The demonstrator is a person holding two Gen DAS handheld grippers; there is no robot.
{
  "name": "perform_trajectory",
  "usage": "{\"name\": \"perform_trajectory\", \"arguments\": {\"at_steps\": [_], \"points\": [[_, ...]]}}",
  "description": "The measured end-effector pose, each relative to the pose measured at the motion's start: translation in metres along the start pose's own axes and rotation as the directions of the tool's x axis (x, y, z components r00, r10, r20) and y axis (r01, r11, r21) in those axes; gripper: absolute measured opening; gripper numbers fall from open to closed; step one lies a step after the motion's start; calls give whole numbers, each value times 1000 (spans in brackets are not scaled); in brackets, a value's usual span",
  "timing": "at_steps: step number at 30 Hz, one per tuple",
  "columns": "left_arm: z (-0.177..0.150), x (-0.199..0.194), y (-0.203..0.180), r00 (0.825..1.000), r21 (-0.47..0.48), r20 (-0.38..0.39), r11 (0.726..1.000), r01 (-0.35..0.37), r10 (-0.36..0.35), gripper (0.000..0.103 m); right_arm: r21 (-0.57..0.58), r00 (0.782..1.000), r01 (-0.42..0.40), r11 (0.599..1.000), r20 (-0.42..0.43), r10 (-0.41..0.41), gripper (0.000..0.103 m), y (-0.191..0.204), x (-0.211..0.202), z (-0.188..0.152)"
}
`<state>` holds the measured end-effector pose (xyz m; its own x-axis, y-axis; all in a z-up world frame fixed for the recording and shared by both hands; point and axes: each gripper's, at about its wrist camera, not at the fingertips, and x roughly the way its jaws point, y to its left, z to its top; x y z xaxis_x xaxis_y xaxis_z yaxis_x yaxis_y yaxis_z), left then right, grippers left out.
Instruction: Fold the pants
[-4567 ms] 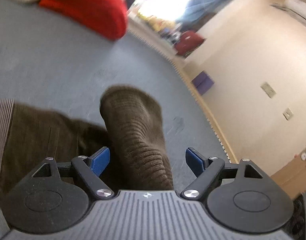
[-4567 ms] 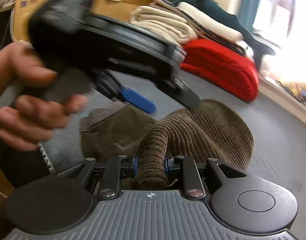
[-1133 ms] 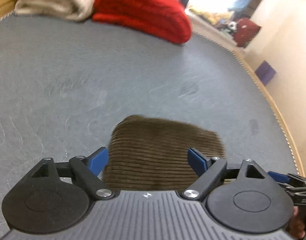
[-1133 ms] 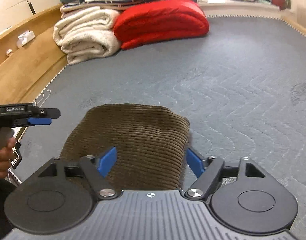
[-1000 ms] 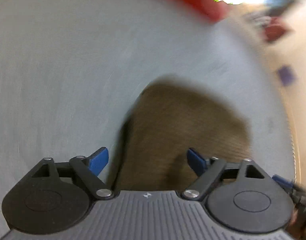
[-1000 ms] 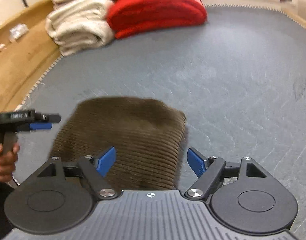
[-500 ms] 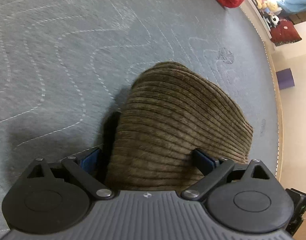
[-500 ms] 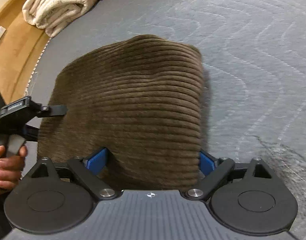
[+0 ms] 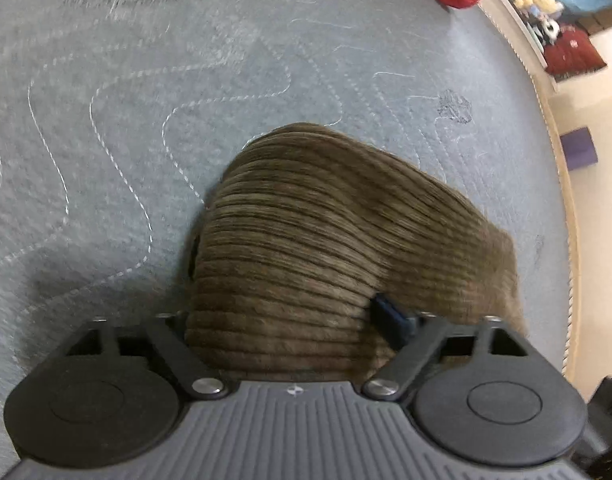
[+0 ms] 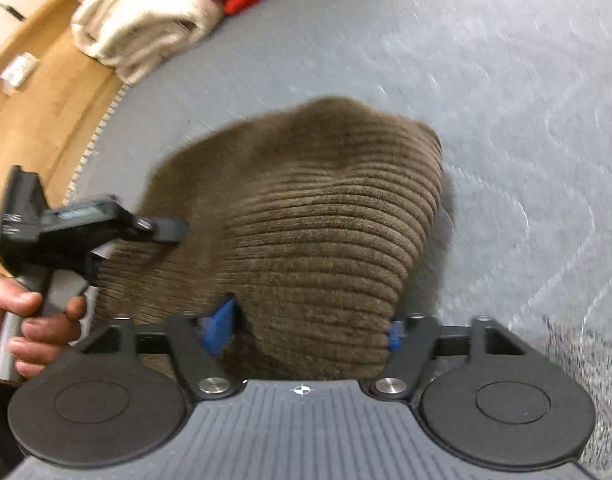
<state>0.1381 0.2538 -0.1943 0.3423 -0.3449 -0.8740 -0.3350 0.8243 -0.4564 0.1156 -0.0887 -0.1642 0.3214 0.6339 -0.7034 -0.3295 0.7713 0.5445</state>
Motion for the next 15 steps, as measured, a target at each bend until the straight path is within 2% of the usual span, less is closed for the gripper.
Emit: {"name": "perform_trajectory", "arguments": {"at_steps": [1, 3, 5, 9, 12, 15], "points": [[1, -2, -2, 1000, 3, -1, 1000, -5, 5, 78, -10, 1000, -19, 1000, 18, 20, 52, 3, -5, 3], [3, -6, -8, 1000, 18, 3, 1000, -11, 11, 72, -43, 997, -49, 998, 52, 51, 50, 6, -13, 6], [7, -11, -17, 1000, 32, 22, 999, -6, 5, 64, -71, 996, -42, 997, 72, 47, 49, 8, -19, 6], [13, -24, -37, 995, 66, 88, 997, 50, -56, 59, -71, 987, -26, 997, 154, 36, 48, 4, -40, 14], [19, -35, -60, 973, 104, 168, 984, 142, -158, 59, -112, 962, -8, 994, 272, 38, 48, -1, -70, 24], [22, -43, -83, 936, 158, 259, 966, 204, -240, 61, -177, 925, 27, 984, 379, 43, 49, -9, -95, 38]]}}
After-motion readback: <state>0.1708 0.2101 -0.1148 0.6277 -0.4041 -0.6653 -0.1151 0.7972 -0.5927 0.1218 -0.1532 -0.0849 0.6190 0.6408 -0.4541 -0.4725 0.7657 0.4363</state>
